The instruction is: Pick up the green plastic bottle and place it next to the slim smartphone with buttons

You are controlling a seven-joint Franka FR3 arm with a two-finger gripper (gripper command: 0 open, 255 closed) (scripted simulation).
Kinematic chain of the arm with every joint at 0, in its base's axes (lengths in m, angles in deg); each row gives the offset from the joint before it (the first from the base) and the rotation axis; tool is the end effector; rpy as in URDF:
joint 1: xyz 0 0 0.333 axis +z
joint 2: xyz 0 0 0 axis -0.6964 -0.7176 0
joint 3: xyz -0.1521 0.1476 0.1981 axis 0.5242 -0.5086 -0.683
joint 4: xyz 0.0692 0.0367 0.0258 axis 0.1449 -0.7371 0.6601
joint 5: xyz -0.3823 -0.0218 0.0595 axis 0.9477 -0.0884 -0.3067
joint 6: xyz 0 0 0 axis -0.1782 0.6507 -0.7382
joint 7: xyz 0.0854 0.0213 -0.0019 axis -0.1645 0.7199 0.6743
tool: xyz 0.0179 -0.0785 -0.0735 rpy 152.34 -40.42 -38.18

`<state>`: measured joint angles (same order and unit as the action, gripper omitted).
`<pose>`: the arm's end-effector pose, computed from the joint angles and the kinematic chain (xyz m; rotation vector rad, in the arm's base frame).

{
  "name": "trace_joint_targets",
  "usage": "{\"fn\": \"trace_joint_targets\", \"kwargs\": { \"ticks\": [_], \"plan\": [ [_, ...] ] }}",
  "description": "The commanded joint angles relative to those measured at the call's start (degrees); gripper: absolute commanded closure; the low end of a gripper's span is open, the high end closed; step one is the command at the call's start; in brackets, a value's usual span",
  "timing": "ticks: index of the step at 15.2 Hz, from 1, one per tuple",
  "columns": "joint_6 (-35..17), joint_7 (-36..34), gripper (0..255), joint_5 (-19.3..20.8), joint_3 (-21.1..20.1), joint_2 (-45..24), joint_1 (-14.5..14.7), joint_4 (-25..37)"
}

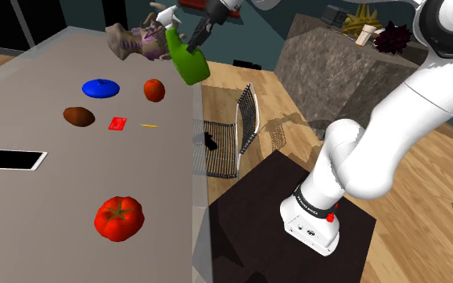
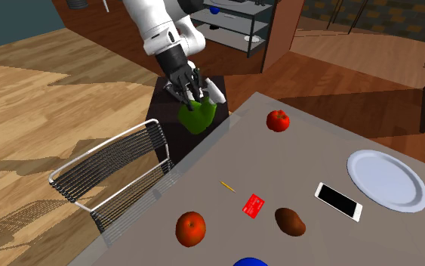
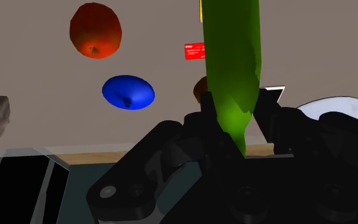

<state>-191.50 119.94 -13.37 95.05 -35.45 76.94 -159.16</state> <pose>0.5356 0.0202 0.5224 -2.5783 -1.1811 -0.6830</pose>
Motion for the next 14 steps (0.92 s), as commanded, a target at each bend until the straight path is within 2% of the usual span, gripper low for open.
{"fn": "trace_joint_targets", "kwargs": {
  "ticks": [1,12,14],
  "plan": [
    [1.41,-0.89,255,0.57,-0.2,0.27,-0.06,1.32],
    [9.12,-4.16,255,2.23,-0.51,0.34,-0.23,9.44],
    [8.42,-4.79,255,1.89,-0.99,-0.56,0.23,9.78]
  ]
}}
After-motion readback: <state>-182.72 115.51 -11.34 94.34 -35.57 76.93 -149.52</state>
